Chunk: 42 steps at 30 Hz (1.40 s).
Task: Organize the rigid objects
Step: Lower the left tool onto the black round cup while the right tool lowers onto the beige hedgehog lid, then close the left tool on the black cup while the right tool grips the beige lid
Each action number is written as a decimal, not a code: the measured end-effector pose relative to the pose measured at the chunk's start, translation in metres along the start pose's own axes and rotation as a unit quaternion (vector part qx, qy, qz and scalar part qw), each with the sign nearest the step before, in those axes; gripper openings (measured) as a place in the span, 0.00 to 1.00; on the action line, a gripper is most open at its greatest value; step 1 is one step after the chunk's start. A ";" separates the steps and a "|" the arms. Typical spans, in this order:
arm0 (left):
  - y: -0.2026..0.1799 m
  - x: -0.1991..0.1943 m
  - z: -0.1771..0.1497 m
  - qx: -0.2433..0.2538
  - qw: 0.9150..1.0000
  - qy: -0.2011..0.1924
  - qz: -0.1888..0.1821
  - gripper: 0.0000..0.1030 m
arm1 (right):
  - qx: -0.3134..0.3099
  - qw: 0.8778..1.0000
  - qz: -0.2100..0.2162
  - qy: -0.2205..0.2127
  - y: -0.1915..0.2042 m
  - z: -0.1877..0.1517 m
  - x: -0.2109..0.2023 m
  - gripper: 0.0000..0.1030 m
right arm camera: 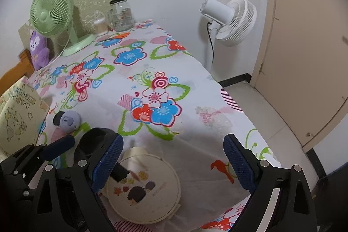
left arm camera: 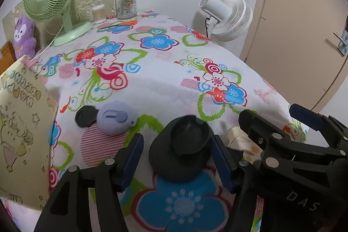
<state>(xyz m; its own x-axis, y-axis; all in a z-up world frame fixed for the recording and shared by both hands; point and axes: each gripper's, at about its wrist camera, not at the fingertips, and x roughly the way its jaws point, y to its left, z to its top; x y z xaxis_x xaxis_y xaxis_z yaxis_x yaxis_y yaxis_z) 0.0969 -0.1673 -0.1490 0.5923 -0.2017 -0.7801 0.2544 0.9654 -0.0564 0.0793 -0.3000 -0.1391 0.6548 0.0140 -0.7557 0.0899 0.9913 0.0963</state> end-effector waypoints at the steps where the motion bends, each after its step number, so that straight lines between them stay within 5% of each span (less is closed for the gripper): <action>1: -0.001 0.001 0.001 0.001 1.000 -0.001 -0.001 0.64 | 0.004 1.000 0.000 0.001 -0.002 0.001 0.001 0.92; 4: -0.003 0.005 0.006 0.002 1.000 -0.001 -0.001 0.63 | 0.015 1.000 0.001 0.006 -0.006 0.003 0.005 0.92; 7: -0.005 0.006 0.008 0.007 1.000 -0.001 -0.010 0.45 | 0.026 1.000 0.003 0.007 -0.008 0.005 0.006 0.92; 13: -0.004 0.001 0.006 0.023 1.000 -0.002 -0.011 0.36 | 0.020 1.000 0.005 0.005 -0.004 0.003 0.005 0.92; 38: 0.028 -0.033 -0.034 -0.017 0.999 -0.014 0.030 0.37 | -0.014 1.000 0.005 0.022 0.035 -0.022 -0.007 0.92; 40: 0.028 -0.035 -0.037 -0.019 0.999 -0.016 0.035 0.41 | -0.012 1.000 0.005 0.024 0.035 -0.024 -0.007 0.92; 42: 0.031 -0.035 -0.039 -0.027 0.998 -0.019 0.051 0.58 | -0.009 1.000 0.002 0.027 0.035 -0.026 -0.007 0.92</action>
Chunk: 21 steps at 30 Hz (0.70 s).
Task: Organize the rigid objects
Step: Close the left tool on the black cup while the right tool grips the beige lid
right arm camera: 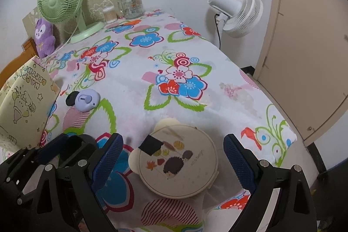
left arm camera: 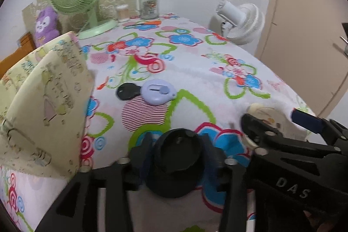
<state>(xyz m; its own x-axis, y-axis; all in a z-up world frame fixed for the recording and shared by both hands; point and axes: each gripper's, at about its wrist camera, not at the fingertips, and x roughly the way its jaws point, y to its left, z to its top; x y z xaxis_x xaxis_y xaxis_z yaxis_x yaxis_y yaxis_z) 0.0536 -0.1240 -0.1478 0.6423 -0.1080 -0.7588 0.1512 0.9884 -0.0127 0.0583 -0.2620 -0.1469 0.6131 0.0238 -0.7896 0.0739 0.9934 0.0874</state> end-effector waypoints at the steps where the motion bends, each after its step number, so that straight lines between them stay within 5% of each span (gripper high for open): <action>1: 0.003 0.000 -0.001 -0.009 1.000 0.000 0.007 0.67 | 0.002 1.000 -0.002 0.002 -0.001 -0.001 0.000 0.92; 6: 0.006 -0.001 -0.005 -0.012 1.000 -0.006 0.010 0.75 | 0.016 1.000 0.001 0.019 -0.002 -0.003 0.004 0.92; 9: 0.006 0.005 -0.009 -0.007 1.000 0.016 -0.003 0.90 | 0.003 1.000 -0.012 0.027 0.002 -0.005 0.007 0.94; 13: 0.002 0.005 -0.010 0.006 1.000 0.007 0.009 0.91 | -0.005 0.999 -0.034 0.018 0.008 -0.007 0.008 0.94; 15: 0.005 0.008 -0.008 -0.001 1.000 0.014 -0.001 0.91 | -0.006 0.999 -0.031 0.015 0.008 -0.007 0.008 0.84; 21: -0.003 0.004 -0.006 0.019 0.999 0.011 -0.026 0.64 | -0.008 0.999 -0.033 0.015 0.010 -0.005 0.009 0.83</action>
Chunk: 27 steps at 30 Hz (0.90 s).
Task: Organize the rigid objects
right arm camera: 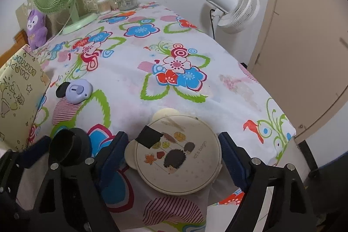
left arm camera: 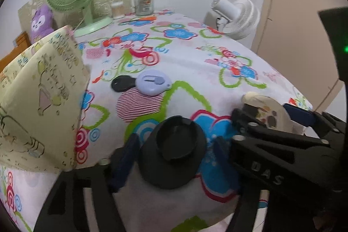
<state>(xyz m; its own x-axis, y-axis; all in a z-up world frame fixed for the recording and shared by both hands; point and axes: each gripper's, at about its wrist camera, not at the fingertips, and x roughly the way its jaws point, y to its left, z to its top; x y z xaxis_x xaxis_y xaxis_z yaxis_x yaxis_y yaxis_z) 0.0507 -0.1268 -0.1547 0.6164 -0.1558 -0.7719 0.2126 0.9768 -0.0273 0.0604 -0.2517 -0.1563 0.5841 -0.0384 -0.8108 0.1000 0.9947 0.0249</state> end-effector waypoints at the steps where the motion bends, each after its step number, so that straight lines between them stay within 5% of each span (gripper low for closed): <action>1: -0.001 0.000 0.000 0.001 1.000 0.000 -0.001 0.62 | 0.000 1.000 0.004 -0.001 0.000 0.000 0.000 0.83; 27: 0.029 -0.024 0.031 -0.034 0.999 -0.022 0.013 0.61 | -0.018 0.999 0.023 -0.034 0.024 0.035 -0.027 0.83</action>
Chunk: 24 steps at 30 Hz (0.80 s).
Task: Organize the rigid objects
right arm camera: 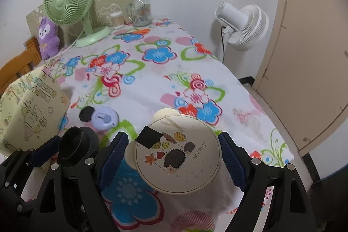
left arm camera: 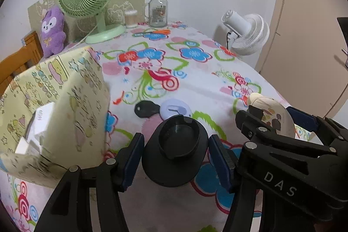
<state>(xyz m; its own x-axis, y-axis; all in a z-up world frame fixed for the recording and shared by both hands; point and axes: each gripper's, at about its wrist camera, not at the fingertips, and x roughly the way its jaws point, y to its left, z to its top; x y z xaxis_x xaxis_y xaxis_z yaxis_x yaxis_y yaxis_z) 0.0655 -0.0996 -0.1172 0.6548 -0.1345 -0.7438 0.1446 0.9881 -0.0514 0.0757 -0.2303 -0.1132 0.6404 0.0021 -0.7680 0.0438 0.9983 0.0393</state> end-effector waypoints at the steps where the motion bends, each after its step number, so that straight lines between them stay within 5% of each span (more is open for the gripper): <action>1: 0.001 -0.001 0.001 -0.001 1.000 -0.001 0.000 0.61 | -0.001 1.000 0.002 -0.003 0.002 0.003 -0.002 0.83; 24: 0.010 -0.040 0.040 -0.010 0.999 -0.041 -0.002 0.61 | -0.020 0.998 0.021 -0.046 0.023 0.044 -0.042 0.83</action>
<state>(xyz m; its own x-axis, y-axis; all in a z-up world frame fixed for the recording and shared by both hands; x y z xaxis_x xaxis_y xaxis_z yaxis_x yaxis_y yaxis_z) 0.0701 -0.0871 -0.0611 0.7126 -0.1438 -0.6866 0.1339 0.9886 -0.0682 0.0837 -0.2104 -0.0514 0.7092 0.0411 -0.7038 -0.0148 0.9990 0.0433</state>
